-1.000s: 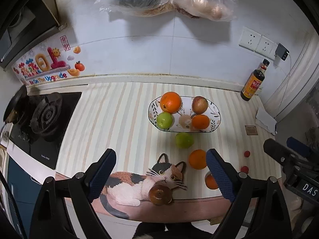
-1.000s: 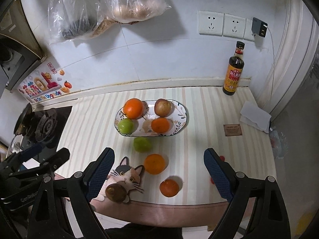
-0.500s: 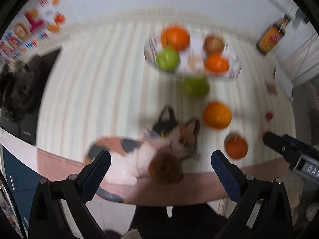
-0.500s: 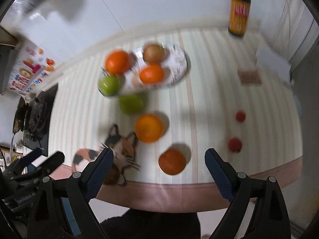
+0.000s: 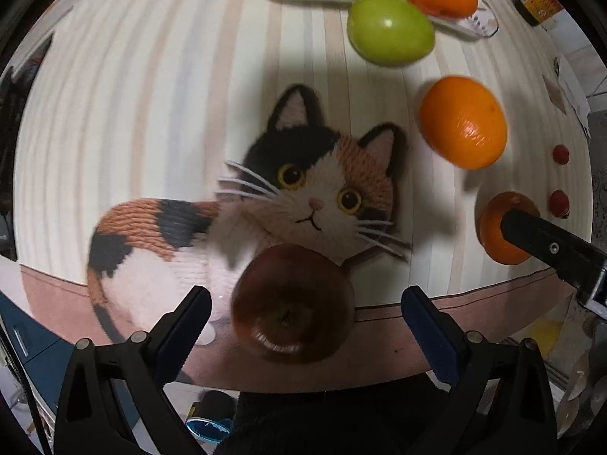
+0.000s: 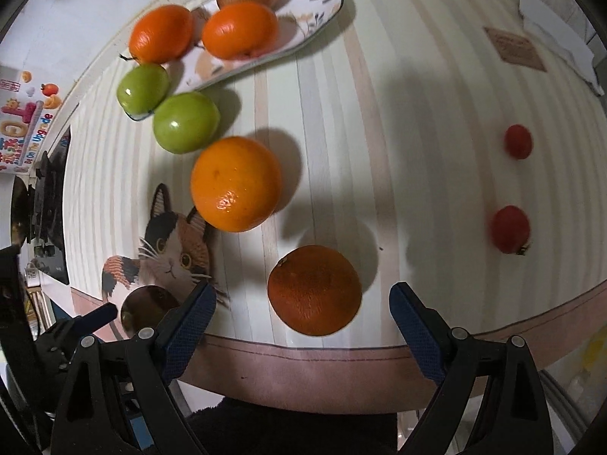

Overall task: Organize fruits
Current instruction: 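Grasp the dark red apple on the cat mat with the left tool while the right tool grasps a tangerine, then carry the dark red apple with the left tool while the right tool carries the tangerine onto the plate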

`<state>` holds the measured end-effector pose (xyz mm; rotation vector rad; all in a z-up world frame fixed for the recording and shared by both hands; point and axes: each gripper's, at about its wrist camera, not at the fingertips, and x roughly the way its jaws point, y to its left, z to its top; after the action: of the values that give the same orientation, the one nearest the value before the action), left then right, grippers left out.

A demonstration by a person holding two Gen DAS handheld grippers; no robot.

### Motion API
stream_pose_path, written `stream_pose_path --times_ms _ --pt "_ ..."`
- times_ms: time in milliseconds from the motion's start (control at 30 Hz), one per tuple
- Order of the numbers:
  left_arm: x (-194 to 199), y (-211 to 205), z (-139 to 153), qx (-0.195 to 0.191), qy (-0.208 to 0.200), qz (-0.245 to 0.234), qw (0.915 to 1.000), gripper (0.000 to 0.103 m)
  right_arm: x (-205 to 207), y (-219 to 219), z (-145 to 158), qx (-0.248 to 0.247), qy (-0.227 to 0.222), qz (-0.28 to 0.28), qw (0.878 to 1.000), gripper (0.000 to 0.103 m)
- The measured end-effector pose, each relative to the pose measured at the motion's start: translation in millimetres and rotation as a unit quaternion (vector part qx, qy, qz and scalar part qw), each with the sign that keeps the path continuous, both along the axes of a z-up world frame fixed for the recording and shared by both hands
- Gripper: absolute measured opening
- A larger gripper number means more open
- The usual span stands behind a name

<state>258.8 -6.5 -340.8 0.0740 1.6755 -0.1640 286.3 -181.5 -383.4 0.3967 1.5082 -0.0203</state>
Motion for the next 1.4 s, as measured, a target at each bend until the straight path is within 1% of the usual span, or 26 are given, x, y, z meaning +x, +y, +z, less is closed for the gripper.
stream_pose_path --times_ms 33,67,100,133,167,200,333,400,533,600,700,833,933,1000,1033,1100,1133,1233,1267,1300,1333,1400 --pt "-1.2 -1.3 -2.6 0.001 0.001 -0.004 1.0000 0.085 0.7 1.3 -3.6 0.000 0.004 0.001 1.000 0.090" --pt "-2.3 -2.3 -4.0 0.009 0.001 -0.007 0.9999 0.075 1.3 2.8 -7.1 -0.001 0.006 0.003 1.000 0.085" --pt "-3.9 -3.2 -4.0 0.020 -0.006 -0.013 0.9997 0.071 1.9 5.2 -10.7 -0.005 0.010 0.009 1.000 0.074" --pt "-4.8 -3.3 -2.8 0.027 -0.015 -0.017 0.9994 0.065 1.9 7.3 -11.3 -0.012 0.011 0.014 1.000 0.068" --pt "-5.4 -1.8 -2.2 0.022 -0.017 -0.014 0.9995 0.065 1.6 9.6 -12.1 -0.019 0.008 0.020 1.000 0.066" --pt "-5.0 0.4 -2.0 0.019 -0.015 -0.008 0.9997 0.065 0.8 12.2 -12.2 -0.021 0.004 0.028 0.999 0.060" --pt "2.8 7.6 -0.7 0.020 -0.023 -0.001 0.9995 0.065 -2.6 24.7 -11.7 0.005 0.004 0.052 0.999 0.060" --pt "4.1 9.6 -1.4 0.017 -0.019 0.004 0.9997 0.065 -3.5 31.5 -11.8 0.005 0.003 0.062 0.998 0.060" --pt "7.7 10.5 -7.5 0.014 -0.011 0.002 0.9998 0.065 -1.9 34.2 -19.2 0.014 0.012 0.057 0.998 0.060" --pt "9.0 15.5 -5.2 0.014 -0.014 0.005 0.9998 0.065 -0.6 34.3 -20.2 0.014 0.011 0.058 0.998 0.060" --pt "7.1 14.0 -3.9 0.021 -0.021 -0.002 0.9996 0.064 -1.2 34.0 -19.8 0.015 0.013 0.061 0.998 0.060" --pt "9.9 11.7 1.7 0.019 -0.029 0.000 0.9994 0.064 -1.2 29.6 -17.4 0.013 0.011 0.070 0.997 0.060" --pt "22.6 6.5 17.0 0.005 -0.039 0.005 0.9992 0.064 -2.7 28.4 -13.3 0.021 0.005 0.069 0.997 0.060" --pt "30.9 8.1 34.5 -0.012 -0.051 0.008 0.9986 0.064 -2.4 27.4 -5.6 0.026 -0.004 0.067 0.997 0.059" --pt "27.5 11.0 47.9 -0.023 -0.059 0.010 0.9979 0.064 -1.5 24.5 1.9 0.030 -0.013 0.065 0.997 0.059" --pt "37.7 8.2 69.2 -0.041 -0.075 0.011 0.9963 0.064 1.8 17.3 17.8 0.039 -0.030 0.055 0.997 0.059" --pt "46.4 5.2 84.4 -0.053 -0.087 0.010 0.9948 0.064 4.2 12.7 25.8 0.045 -0.039 0.049 0.997 0.059" --pt "75.4 -5.9 116.8 -0.076 -0.112 0.007 0.9907 0.064 20.3 -6.9 54.8 0.060 -0.072 0.024 0.995 0.059" --pt "89.3 -9.9 126.3 -0.079 -0.119 0.004 0.9897 0.064 27.4 -13.2 63.6 0.063 -0.083 0.017 0.994 0.059" --pt "95.1 -9.4 128.8 -0.080 -0.124 0.003 0.9890 0.064 38.7 -21.6 73.7 0.065 -0.096 0.008 0.993 0.059" --pt "109.1 -14.2 133.3 -0.077 -0.130 0.001 0.9885 0.064 46.3 -26.2 79.2 0.065 -0.103 0.001 0.993 0.059" --pt "131.9 -21.9 132.7 -0.069 -0.134 0.000 0.9886 0.064 71.5 -40.6 89.7 0.065 -0.120 -0.017 0.990 0.059"
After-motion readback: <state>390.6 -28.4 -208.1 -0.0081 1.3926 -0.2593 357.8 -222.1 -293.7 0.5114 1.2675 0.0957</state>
